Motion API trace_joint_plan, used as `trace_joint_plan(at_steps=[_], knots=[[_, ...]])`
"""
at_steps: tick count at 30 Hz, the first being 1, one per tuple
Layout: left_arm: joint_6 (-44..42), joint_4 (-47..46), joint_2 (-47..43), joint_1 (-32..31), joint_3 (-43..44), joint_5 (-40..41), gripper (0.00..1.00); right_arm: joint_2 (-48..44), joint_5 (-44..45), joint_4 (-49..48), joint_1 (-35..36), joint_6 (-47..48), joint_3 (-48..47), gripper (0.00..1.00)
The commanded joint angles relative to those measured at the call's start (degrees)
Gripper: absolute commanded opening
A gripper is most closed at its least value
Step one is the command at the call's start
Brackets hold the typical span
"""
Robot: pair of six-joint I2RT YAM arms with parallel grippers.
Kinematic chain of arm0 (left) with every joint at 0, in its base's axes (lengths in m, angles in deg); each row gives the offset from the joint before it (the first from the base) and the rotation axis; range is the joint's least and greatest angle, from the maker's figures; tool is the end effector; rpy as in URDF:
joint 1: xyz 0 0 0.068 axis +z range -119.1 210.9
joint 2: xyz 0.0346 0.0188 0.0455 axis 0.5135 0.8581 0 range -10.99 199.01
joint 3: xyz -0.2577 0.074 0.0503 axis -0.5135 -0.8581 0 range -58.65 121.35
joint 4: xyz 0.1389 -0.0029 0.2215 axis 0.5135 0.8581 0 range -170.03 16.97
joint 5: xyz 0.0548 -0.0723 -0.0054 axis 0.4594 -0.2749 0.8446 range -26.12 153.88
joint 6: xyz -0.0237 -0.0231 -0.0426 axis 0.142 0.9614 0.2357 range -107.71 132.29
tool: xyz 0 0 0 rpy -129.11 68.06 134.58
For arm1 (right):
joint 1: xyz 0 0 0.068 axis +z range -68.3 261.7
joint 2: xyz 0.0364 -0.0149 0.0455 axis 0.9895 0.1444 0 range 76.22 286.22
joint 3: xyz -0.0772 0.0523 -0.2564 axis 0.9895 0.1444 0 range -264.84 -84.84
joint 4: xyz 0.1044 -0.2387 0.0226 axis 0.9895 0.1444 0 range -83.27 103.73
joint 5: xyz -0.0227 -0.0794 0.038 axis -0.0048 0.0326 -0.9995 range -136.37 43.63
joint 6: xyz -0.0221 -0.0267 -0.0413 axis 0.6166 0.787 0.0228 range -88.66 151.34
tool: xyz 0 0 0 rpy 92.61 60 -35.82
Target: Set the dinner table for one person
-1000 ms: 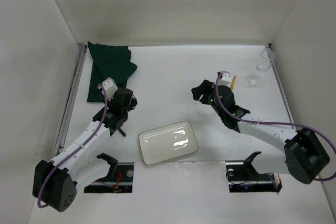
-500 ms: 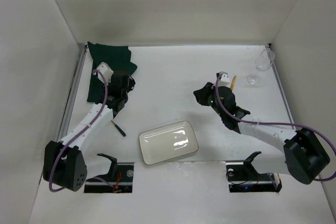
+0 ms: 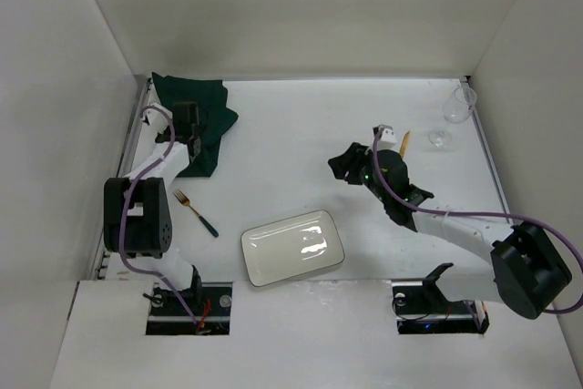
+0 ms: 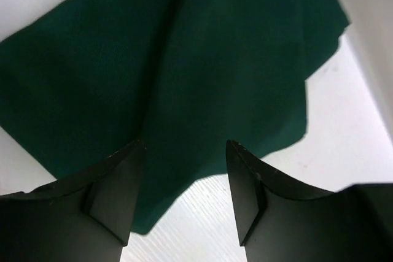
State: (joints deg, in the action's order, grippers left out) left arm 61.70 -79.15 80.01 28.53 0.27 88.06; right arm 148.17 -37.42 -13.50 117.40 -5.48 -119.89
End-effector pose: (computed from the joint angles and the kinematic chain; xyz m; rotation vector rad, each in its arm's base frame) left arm 0.3537 0.0000 0.2402 -1.0509 1.8083 -0.0926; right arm 0.2264 0.1558 0.2340 0.1305 1.9186 0.7242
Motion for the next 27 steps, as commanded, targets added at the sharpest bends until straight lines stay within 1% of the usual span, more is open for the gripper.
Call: trace_joint_plan(at_steps=[1, 3, 4, 7, 8, 10, 11, 14, 18, 21, 25, 27], knots=[[0.1, -1.1, 4.3, 0.5, 3.0, -5.2, 0.53, 0.5, -0.7, -3.4, 0.0, 0.7, -1.1, 0.56], [-0.1, -1.0, 7.9, 0.4, 4.8, -6.4, 0.51, 0.7, -1.0, -3.5, -0.2, 0.4, -1.1, 0.56], [-0.1, -1.2, 9.3, 0.3, 5.4, -7.3, 0.49, 0.8, -1.1, -3.6, -0.2, 0.3, -1.1, 0.56], [-0.2, -5.0, 10.9, -1.4, 4.7, -10.5, 0.32, 0.7, -1.0, -3.4, -0.2, 0.6, -1.1, 0.56], [-0.2, -7.6, 11.0, -2.3, 3.7, -11.3, 0.24, 0.7, -1.0, -3.4, -0.2, 0.7, -1.1, 0.57], [-0.1, -10.9, 11.5, -4.2, 2.4, -13.0, 0.14, 1.0, -1.0, -3.6, -0.3, 0.7, -1.0, 0.57], [0.0, -12.3, 11.8, -5.3, 1.8, -14.3, 0.12, 1.4, -1.0, -3.5, -0.4, 0.7, -1.1, 0.57], [-0.2, -14.3, 12.6, -9.9, 1.0, -18.5, 0.07, 1.9, -0.8, -3.2, -0.4, 0.7, -1.3, 0.58], [-2.1, -16.8, 13.1, -16.7, 0.8, -21.4, 0.06, 2.8, -0.5, -3.4, -0.4, 0.4, -1.4, 0.61], [-3.5, -17.0, 13.4, -20.9, 0.5, -23.8, 0.05, 2.7, -0.3, -3.5, -0.5, 0.4, -1.4, 0.65], [-6.2, -17.1, 11.7, -24.3, -2.0, -25.0, 0.05, 3.4, -0.3, -4.6, -2.0, 0.1, -1.1, 0.72], [-7.6, -16.5, 9.4, -25.4, -3.9, -24.2, 0.08, 5.3, -0.5, -5.9, -3.1, -0.1, -1.8, 0.76]])
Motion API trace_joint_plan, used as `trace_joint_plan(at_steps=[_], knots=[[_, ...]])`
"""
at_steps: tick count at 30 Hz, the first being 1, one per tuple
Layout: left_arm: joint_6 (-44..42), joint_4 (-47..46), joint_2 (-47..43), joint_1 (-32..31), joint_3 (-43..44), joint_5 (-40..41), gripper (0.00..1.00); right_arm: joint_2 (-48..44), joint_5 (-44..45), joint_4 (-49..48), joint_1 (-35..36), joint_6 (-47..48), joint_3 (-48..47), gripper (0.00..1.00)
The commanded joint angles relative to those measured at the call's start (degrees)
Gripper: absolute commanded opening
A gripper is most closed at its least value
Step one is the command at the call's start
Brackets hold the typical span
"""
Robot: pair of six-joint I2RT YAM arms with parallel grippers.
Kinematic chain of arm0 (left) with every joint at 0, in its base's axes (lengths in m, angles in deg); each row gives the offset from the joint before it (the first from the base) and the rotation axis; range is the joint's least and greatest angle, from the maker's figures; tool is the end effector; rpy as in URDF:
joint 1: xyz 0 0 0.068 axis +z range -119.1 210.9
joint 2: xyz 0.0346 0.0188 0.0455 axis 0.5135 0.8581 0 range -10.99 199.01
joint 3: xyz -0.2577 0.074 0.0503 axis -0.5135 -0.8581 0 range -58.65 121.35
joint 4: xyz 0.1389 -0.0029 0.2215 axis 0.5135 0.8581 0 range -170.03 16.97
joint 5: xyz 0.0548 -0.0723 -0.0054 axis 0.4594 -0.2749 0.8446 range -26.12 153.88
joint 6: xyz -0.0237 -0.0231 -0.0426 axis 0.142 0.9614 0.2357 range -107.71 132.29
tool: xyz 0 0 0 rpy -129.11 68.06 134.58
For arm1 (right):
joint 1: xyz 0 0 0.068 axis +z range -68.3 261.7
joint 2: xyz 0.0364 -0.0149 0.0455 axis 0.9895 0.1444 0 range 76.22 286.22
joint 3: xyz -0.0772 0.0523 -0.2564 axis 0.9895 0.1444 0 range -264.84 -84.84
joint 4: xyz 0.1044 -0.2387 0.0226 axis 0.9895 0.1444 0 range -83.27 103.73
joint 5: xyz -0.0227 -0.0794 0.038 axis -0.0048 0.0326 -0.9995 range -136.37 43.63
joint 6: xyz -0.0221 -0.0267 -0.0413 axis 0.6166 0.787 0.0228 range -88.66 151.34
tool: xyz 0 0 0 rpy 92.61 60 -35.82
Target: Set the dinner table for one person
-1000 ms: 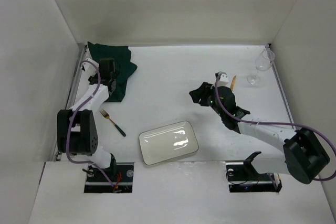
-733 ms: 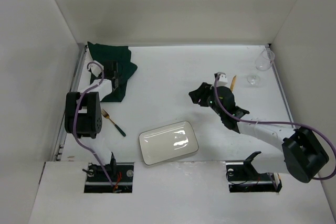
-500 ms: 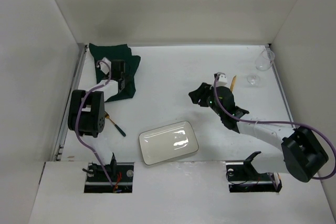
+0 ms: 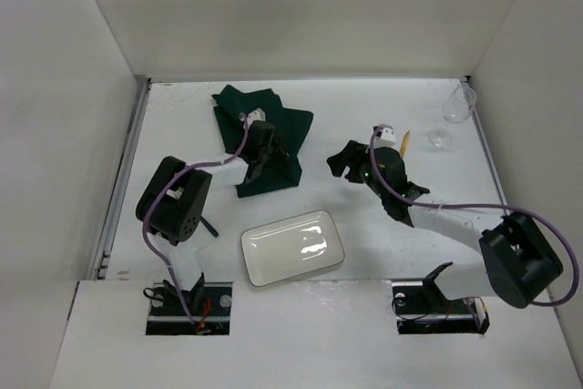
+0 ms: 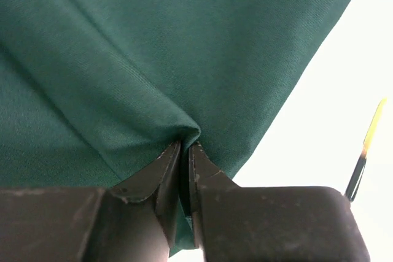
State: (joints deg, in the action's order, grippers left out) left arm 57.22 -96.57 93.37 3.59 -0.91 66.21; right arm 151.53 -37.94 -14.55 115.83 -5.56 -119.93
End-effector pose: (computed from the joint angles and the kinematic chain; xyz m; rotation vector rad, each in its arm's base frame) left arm 0.3491 -0.1786 0.1774 -0.3588 2.1478 -0.7041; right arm 0.2365 0.1540 0.2210 0.1502 1.9543 0.6946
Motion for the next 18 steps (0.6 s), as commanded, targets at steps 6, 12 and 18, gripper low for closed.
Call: trace_joint_plan(at_steps=[6, 12, 18], knots=[[-3.6, 1.2, -14.2, -0.9, -9.0, 0.2, 0.39, 15.0, -5.1, -2.8, -3.2, -3.2, -13.2, 0.82], [-2.7, 2.2, -28.5, 0.8, -17.1, 2.8, 0.46, 25.1, -4.9, -2.2, -3.1, -9.3, -20.7, 0.81], [0.5, 10.7, -36.6, 5.0, -23.9, 6.6, 0.46, 30.7, -3.9, 2.6, -3.2, -19.1, -24.9, 0.75]])
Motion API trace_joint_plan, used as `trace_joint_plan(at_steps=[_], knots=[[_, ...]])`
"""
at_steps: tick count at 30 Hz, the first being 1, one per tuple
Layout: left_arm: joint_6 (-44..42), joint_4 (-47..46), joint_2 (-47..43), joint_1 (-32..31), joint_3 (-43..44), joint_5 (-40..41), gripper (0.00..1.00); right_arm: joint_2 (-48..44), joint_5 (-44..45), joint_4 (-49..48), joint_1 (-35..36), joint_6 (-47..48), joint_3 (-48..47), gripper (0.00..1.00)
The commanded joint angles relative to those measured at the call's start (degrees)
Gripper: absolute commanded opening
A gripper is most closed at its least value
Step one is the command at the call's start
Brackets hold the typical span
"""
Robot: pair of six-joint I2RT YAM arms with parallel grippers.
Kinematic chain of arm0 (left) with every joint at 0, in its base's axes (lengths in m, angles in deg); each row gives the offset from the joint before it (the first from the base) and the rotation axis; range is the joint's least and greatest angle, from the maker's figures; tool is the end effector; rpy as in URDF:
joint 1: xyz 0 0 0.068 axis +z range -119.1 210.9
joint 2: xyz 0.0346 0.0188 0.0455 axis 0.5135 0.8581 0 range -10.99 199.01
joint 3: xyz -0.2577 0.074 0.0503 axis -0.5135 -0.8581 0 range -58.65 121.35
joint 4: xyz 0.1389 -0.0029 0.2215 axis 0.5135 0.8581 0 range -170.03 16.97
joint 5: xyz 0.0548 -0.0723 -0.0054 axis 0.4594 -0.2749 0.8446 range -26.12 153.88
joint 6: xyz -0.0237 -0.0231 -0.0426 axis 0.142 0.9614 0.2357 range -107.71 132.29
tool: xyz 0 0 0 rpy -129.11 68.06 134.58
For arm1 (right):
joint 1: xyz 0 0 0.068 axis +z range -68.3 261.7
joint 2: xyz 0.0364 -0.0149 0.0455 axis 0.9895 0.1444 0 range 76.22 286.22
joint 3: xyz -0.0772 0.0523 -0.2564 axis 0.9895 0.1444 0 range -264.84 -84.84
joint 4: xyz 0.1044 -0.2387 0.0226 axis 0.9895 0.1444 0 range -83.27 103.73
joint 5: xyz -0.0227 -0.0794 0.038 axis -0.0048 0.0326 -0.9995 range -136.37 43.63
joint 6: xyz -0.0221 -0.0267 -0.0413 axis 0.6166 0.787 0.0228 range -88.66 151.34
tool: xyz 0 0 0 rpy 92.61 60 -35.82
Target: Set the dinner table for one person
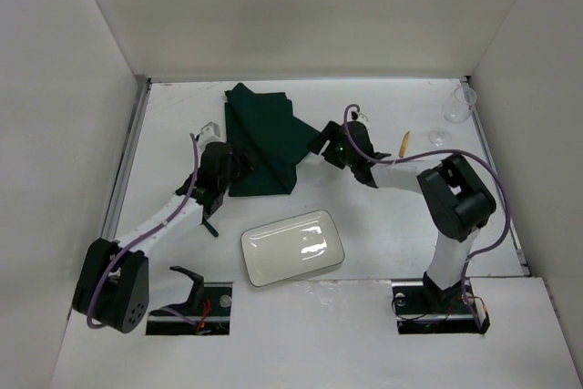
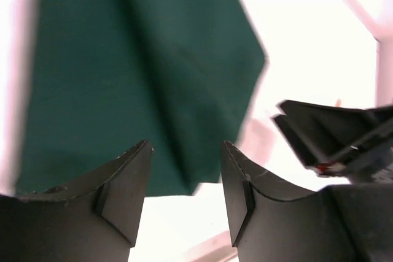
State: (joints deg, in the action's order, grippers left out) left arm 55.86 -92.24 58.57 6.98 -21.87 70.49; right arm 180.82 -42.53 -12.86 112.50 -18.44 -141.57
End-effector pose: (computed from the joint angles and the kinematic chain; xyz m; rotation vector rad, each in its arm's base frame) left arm 0.2472 -0.1052 0.2402 -0.4171 1.9427 -0.6687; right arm 0.3378 0.1986 0.1756 0.3989 2.1241 0.7797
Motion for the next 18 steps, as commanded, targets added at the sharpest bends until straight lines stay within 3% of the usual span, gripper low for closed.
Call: trace_joint_plan(at_steps=[1, 7, 18], knots=[[2.0, 7.3, -2.8, 2.4, -4.2, 2.8, 0.46, 2.2, 0.9, 1.9, 0.1, -7.6, -4.1, 0.74], [3.4, 10.3, -5.8, 6.2, -9.2, 3.1, 0.46, 6.4, 1.2, 7.5, -0.7, -13.9, -9.4, 0.66], [5.2, 6.5, 0.1, 7.3, -12.6, 3.3, 0.47, 13.2, 2.8, 10.8, -1.2, -20.5, -17.4, 0.6]])
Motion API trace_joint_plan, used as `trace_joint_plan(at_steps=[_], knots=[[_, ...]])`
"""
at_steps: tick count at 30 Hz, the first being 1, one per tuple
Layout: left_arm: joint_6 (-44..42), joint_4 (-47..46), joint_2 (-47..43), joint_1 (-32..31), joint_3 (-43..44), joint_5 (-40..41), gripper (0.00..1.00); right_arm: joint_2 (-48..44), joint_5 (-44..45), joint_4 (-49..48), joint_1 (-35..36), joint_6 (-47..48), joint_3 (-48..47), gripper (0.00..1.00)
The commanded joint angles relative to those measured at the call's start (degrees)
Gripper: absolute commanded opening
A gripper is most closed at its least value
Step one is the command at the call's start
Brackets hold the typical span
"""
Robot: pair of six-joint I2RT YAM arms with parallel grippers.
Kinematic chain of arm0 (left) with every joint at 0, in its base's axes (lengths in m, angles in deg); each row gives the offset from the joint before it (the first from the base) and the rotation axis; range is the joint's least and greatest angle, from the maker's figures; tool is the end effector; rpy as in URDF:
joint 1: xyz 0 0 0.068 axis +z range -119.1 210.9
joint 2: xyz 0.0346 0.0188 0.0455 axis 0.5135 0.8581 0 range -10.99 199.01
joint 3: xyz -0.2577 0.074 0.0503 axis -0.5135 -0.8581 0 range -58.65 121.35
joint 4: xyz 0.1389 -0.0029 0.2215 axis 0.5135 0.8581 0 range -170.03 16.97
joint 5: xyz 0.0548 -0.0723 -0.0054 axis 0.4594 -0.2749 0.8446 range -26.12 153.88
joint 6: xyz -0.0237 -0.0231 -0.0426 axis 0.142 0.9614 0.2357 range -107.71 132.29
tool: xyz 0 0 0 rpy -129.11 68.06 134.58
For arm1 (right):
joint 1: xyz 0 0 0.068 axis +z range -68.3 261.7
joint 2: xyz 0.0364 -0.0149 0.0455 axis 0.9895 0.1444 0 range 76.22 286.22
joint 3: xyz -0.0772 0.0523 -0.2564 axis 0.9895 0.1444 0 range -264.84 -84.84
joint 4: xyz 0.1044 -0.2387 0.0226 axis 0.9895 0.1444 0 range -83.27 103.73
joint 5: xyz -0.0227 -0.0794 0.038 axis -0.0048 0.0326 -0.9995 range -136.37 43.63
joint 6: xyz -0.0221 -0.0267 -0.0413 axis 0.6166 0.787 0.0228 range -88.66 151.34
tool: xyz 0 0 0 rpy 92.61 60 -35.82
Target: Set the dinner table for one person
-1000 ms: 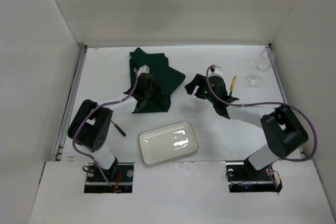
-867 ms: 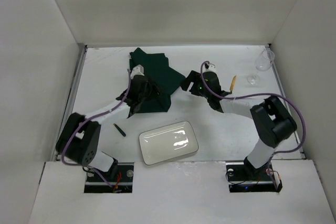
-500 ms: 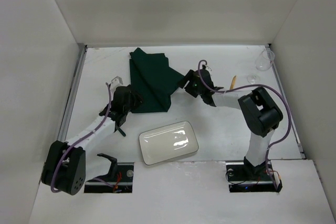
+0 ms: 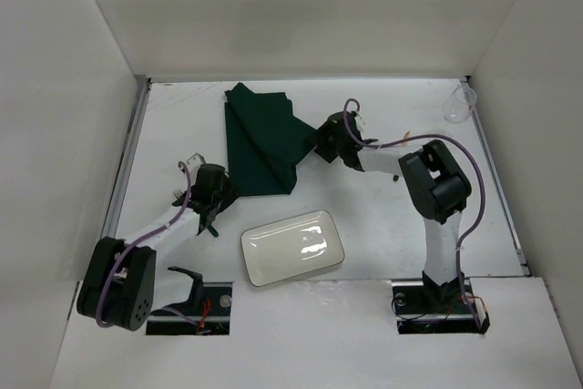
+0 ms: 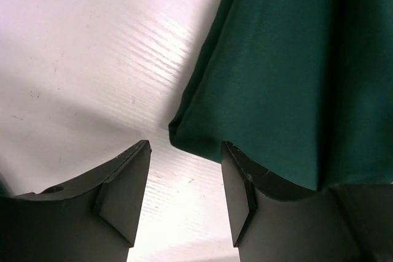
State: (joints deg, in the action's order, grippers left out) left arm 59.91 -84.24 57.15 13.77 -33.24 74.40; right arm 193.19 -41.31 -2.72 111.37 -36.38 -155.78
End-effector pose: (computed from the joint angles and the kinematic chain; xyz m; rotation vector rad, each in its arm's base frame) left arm 0.2195 -0.0609 0.1684 -0.6909 2.1533 -0.4075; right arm 0.3847 0.2155 0.1488 0.8115 2.1941 0.8158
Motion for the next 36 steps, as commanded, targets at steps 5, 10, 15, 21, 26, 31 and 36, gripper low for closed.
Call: trace_joint_plan(at_steps=[5, 10, 15, 21, 26, 31, 36], knots=[[2.1, -6.2, 6.6, 0.7, -1.1, -0.8, 0.47, 2.6, 1.0, -0.8, -0.6, -5.0, -4.8, 0.38], [3.2, -10.6, 10.6, 0.7, -1.1, -1.8, 0.28, 1.5, 0.6, -5.2, -1.2, -4.3, -4.0, 0.14], [5.4, -15.2, 11.8, 1.5, -1.3, -1.6, 0.04, -7.4, 4.5, -6.1, -4.2, 4.2, -0.9, 0.09], [5.5, -16.7, 12.3, 2.6, -1.2, -0.4, 0.01, -29.0, 16.2, -6.0, -8.6, 15.9, 16.8, 0.09], [5.1, -16.3, 8.4, 4.4, -3.8, -0.3, 0.01, -37.4, 19.7, -1.7, -8.6, 15.0, 28.6, 0.09], [4.7, -14.0, 4.4, 5.3, -5.4, 0.5, 0.01, -39.4, 18.2, -0.5, -8.5, 14.2, 35.3, 0.1], [4.7, -10.7, -0.7, 5.7, -6.4, 1.1, 0.01, -40.6, 14.3, -0.6, -7.4, 14.1, 39.5, 0.13]])
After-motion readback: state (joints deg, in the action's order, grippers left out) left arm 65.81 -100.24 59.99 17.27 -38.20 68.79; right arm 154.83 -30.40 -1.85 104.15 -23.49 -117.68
